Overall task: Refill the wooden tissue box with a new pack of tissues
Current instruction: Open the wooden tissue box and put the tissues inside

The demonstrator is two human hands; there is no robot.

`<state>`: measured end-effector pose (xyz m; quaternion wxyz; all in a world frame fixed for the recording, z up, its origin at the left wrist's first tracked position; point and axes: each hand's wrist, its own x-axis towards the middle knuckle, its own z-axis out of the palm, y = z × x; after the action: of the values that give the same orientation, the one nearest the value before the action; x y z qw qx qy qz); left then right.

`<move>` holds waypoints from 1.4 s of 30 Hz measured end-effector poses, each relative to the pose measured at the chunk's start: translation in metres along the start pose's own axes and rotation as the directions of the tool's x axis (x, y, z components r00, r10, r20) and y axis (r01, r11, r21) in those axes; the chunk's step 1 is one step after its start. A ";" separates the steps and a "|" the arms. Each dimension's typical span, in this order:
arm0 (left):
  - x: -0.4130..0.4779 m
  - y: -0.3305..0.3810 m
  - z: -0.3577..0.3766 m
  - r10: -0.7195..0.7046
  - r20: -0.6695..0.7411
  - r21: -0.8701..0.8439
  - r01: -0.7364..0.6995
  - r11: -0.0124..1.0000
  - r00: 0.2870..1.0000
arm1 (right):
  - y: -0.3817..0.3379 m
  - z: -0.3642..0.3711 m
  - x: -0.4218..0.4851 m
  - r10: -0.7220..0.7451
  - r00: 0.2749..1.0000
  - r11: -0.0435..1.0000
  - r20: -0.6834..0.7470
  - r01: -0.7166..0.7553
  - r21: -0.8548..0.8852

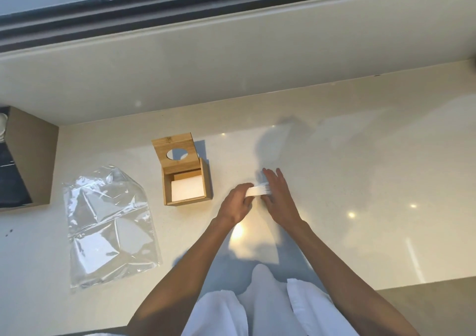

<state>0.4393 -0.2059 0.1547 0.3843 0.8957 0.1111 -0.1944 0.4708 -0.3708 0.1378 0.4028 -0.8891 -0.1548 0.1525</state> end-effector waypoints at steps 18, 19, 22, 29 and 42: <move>-0.043 -0.043 -0.114 -0.321 -0.772 -0.072 0.425 0.902 0.548 | -0.035 -0.106 0.131 0.673 0.739 0.424 0.042 -0.431 0.796; -0.044 -0.054 -0.122 -0.436 -0.707 -0.133 0.500 0.856 0.557 | -0.056 -0.094 0.132 0.602 0.791 0.459 0.107 -0.453 0.764; -0.042 -0.086 -0.133 -0.592 -0.403 -0.339 0.488 0.805 0.698 | -0.129 -0.045 0.127 0.283 0.897 0.694 0.340 -0.436 0.573; -0.057 -0.102 -0.146 -0.496 -0.210 -0.637 0.267 0.723 0.843 | -0.231 0.058 0.130 -0.009 0.784 0.863 0.620 0.320 -0.392; -0.062 -0.124 -0.169 -0.404 0.129 -0.738 0.360 0.571 0.905 | -0.238 0.101 0.142 0.151 0.712 0.712 0.686 0.403 -0.575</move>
<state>0.3847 -0.0013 0.2080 0.6626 0.6173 0.3817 -0.1851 0.5238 -0.0975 0.2350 -0.0358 -0.8347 -0.4041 0.3725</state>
